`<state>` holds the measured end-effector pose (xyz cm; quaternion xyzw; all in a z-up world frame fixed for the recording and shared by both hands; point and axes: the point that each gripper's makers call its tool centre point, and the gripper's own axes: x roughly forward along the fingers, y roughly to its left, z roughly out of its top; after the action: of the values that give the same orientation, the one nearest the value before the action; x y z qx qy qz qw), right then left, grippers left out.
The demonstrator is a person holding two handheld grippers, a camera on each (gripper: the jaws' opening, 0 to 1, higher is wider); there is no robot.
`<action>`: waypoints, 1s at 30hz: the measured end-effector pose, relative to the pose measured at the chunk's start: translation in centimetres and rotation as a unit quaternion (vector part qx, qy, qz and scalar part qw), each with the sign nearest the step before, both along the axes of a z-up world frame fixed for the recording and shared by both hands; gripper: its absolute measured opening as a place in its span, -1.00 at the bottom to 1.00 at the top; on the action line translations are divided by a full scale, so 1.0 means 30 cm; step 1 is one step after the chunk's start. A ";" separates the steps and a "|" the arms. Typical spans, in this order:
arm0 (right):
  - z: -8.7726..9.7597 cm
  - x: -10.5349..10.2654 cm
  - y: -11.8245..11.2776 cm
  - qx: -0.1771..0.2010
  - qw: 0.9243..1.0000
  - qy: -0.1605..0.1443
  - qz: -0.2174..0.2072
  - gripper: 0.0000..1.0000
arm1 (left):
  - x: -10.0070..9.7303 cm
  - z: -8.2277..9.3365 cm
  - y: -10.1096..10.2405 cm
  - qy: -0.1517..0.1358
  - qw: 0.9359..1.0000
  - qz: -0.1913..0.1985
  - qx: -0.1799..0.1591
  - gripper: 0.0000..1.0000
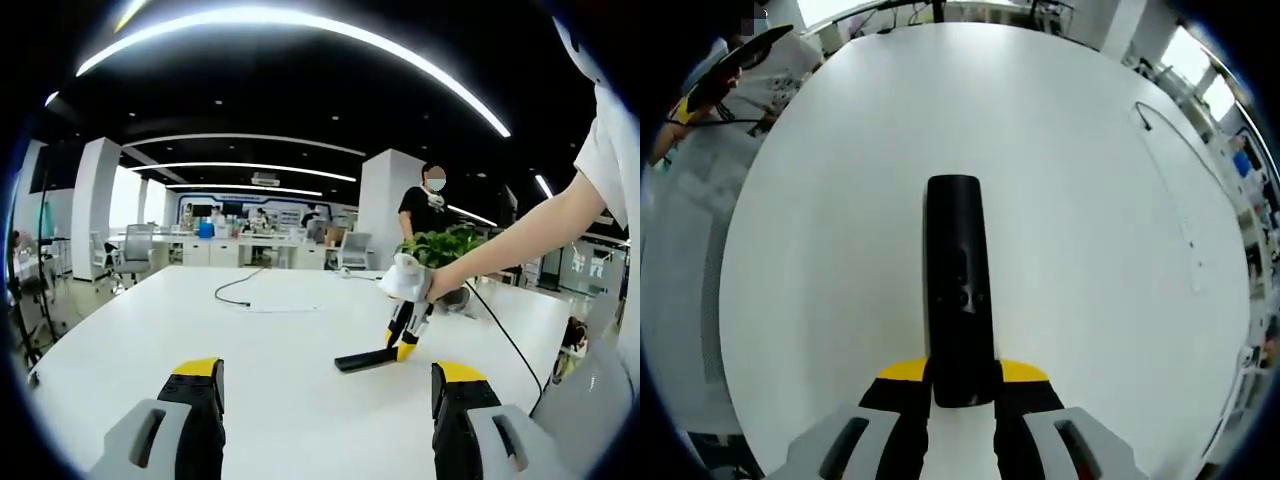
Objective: Press the specified remote control buttons in sequence, fully releasing each button before pressing the next.
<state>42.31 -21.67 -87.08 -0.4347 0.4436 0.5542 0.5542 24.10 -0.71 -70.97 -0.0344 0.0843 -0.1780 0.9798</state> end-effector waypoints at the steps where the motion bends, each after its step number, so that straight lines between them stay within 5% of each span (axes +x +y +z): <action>1: -0.001 0.005 0.000 0.000 1.000 0.000 0.000 -0.57 | 0.000 0.000 0.000 0.000 1.000 0.000 0.000 0.77; 13: 0.000 0.014 -0.006 0.015 1.000 -0.009 0.006 -0.57 | 0.005 0.004 0.007 -0.002 1.000 0.004 -0.005 0.77; 20: 0.006 0.019 -0.012 0.057 0.998 -0.012 -0.036 -0.53 | 0.007 0.006 0.005 -0.003 1.000 0.003 -0.008 0.77; 25: 0.013 0.008 -0.014 0.090 0.993 -0.003 -0.079 -0.28 | 0.007 0.007 0.006 -0.003 1.000 0.004 -0.009 0.77; 30: 0.065 0.020 0.013 0.183 0.968 -0.005 -0.170 0.02 | 0.007 0.009 0.005 -0.004 1.000 0.003 -0.012 0.77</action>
<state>42.92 -21.27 -85.13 -0.2470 0.3987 0.5216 0.7127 24.30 -0.56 -70.71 -0.0460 0.0778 -0.1760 0.9802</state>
